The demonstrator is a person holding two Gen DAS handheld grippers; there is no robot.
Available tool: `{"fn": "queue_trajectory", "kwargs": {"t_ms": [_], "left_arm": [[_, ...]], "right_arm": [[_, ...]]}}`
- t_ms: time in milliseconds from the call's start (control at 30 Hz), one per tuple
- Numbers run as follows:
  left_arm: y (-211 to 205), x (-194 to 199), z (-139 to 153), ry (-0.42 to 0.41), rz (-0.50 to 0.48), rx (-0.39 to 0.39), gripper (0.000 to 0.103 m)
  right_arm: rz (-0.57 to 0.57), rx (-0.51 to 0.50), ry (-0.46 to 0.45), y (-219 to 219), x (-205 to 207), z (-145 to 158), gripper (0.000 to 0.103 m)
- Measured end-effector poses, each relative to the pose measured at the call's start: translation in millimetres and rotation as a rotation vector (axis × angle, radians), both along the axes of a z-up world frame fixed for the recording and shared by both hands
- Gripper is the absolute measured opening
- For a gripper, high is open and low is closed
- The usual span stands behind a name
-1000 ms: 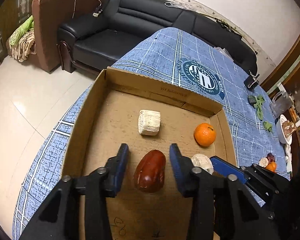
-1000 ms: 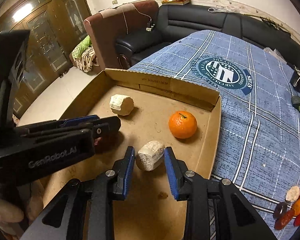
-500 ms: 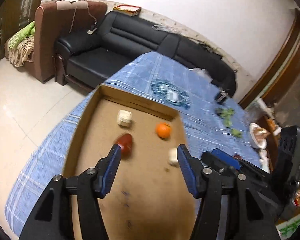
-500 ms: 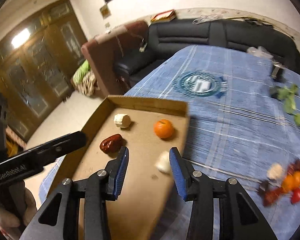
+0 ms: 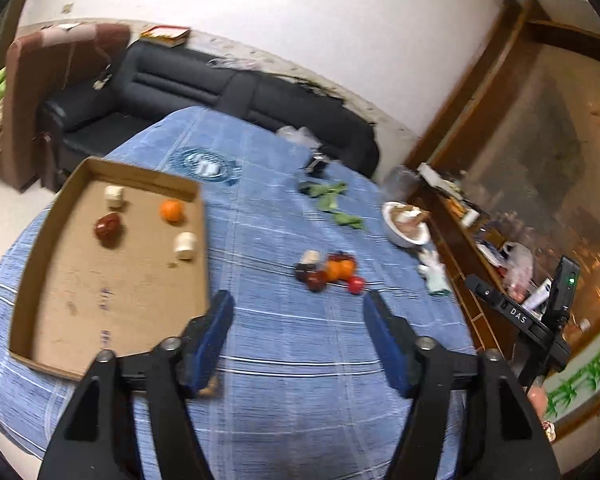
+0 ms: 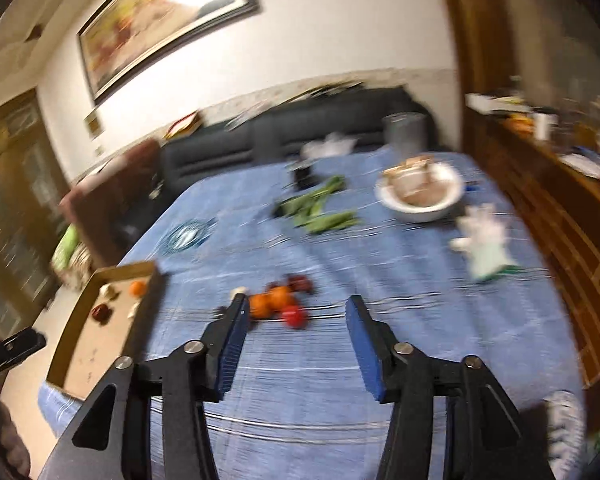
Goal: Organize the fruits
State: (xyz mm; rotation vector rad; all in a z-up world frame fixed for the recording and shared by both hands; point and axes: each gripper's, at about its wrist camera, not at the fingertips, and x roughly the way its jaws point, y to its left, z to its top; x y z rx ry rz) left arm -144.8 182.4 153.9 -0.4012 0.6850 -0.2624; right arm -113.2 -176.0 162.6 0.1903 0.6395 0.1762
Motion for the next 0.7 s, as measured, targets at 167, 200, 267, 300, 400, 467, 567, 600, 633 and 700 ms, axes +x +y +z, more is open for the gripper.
{"fn": "queue_trajectory", "kwargs": {"t_ms": [167,200,267,300,400,467,567,600,633,700], "left_arm": [[-37,7,-9,0.028,-0.042,0.075,0.073],[-41,10,-13,0.042,-0.046,0.08,0.073],[-47,15,-20,0.063,-0.053,0.09,0.073],[-50,18,-24,0.07,-0.053,0.097,0.073],[-51,28,-38,0.103,-0.049,0.116,0.073],[-50,37,-50,0.13,-0.046,0.119,0.073],[-47,49,-65,0.171,-0.042,0.114,0.073],[-47,52,-68,0.181,-0.044,0.114,0.073],[-47,54,-71,0.189,-0.045,0.117,0.073],[-45,58,-75,0.195,-0.041,0.125,0.073]], "right_arm": [[-0.023,-0.026,0.024,-16,0,-12,0.062],[-0.015,-0.022,0.042,-15,6,-20,0.062],[0.01,-0.011,0.091,-8,18,-38,0.062],[0.025,-0.007,0.122,-2,27,-48,0.062],[0.057,0.006,0.196,18,62,-72,0.062],[0.065,0.006,0.226,32,88,-83,0.062],[0.074,-0.049,0.238,64,131,-91,0.062],[0.079,-0.084,0.239,77,148,-93,0.062],[0.083,-0.114,0.243,89,161,-96,0.062],[0.092,-0.197,0.254,112,189,-103,0.062]]}}
